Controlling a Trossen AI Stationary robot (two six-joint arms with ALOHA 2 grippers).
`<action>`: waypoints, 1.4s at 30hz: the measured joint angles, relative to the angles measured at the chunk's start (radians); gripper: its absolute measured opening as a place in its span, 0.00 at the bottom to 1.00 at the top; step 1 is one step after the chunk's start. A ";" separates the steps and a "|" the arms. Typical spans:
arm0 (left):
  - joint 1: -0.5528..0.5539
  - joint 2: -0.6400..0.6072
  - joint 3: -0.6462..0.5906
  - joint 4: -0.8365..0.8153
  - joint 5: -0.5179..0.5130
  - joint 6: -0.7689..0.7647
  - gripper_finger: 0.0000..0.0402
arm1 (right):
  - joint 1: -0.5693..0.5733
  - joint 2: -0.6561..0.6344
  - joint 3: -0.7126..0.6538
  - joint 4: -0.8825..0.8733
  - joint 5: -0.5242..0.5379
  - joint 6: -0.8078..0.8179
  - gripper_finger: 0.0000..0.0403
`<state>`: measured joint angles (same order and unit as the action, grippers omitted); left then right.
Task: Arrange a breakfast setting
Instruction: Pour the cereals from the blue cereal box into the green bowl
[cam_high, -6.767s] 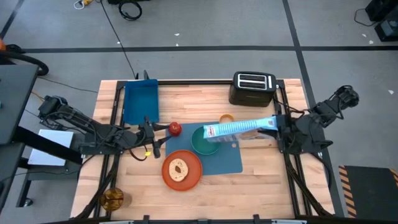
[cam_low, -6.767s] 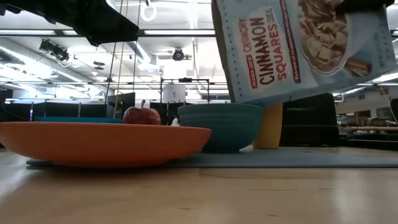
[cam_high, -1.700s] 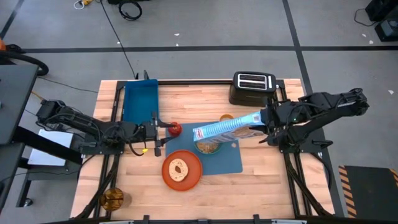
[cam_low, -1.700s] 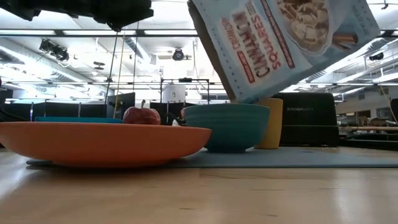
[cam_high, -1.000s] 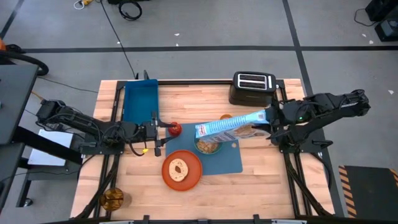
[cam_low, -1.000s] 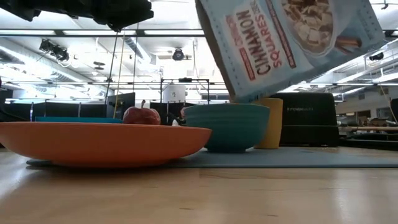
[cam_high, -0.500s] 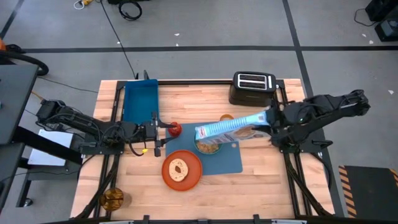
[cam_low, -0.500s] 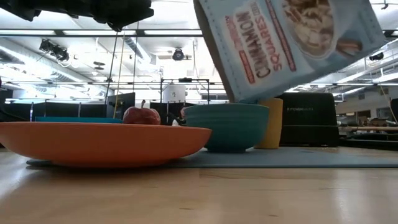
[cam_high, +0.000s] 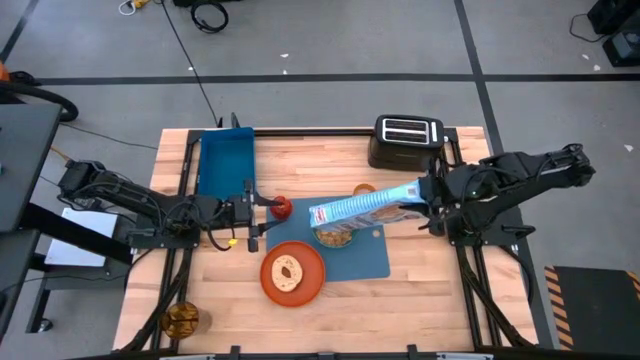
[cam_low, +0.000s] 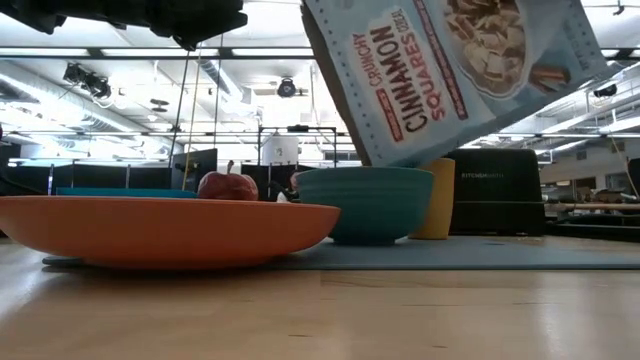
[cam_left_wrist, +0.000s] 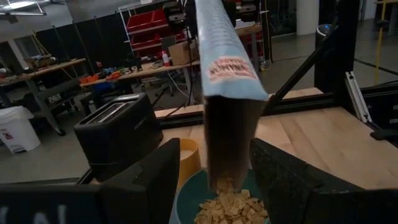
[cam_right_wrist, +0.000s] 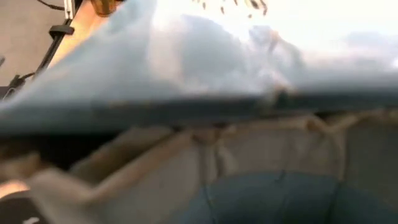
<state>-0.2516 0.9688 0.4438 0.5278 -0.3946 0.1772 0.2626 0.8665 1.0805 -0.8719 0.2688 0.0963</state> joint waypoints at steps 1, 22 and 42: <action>0.000 0.000 0.000 -0.001 0.000 0.000 0.50 | -0.006 0.001 0.008 -0.001 0.002 0.002 0.31; 0.000 0.153 0.001 0.151 0.028 0.019 0.50 | 0.000 -0.052 -0.034 0.030 -0.029 0.024 0.31; 0.004 0.224 0.000 0.306 0.059 0.018 0.50 | 0.019 -0.539 -0.438 0.265 0.000 0.088 0.31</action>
<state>-0.2478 1.1928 0.4442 0.8336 -0.3356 0.1947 0.2821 0.3277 0.6421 -0.6070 0.2684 0.1844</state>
